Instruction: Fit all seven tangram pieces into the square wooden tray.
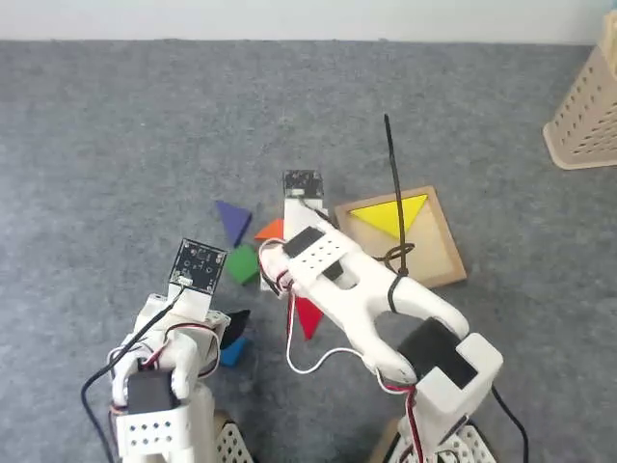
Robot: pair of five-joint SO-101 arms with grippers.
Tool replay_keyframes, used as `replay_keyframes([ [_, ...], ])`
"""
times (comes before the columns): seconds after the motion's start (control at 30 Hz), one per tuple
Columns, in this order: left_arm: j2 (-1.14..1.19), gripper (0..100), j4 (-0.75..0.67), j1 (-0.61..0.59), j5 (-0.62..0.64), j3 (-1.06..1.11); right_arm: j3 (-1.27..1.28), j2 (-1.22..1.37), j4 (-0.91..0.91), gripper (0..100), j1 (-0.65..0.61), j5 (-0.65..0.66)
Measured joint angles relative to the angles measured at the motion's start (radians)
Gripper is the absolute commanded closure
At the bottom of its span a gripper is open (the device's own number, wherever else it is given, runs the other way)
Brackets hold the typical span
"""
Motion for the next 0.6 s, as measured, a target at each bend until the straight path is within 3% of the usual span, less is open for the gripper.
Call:
replay_keyframes([
  [0.23, 0.0, 65, 0.0, 0.0, 0.0, 0.0, -0.057, 0.066, -0.002, 63.3, 0.002, -0.075],
  [0.6, 0.0, 65, 0.0, 0.0, 0.0, 0.0, -0.084, 0.071, 0.117, 63.3, 0.0, -0.058],
])
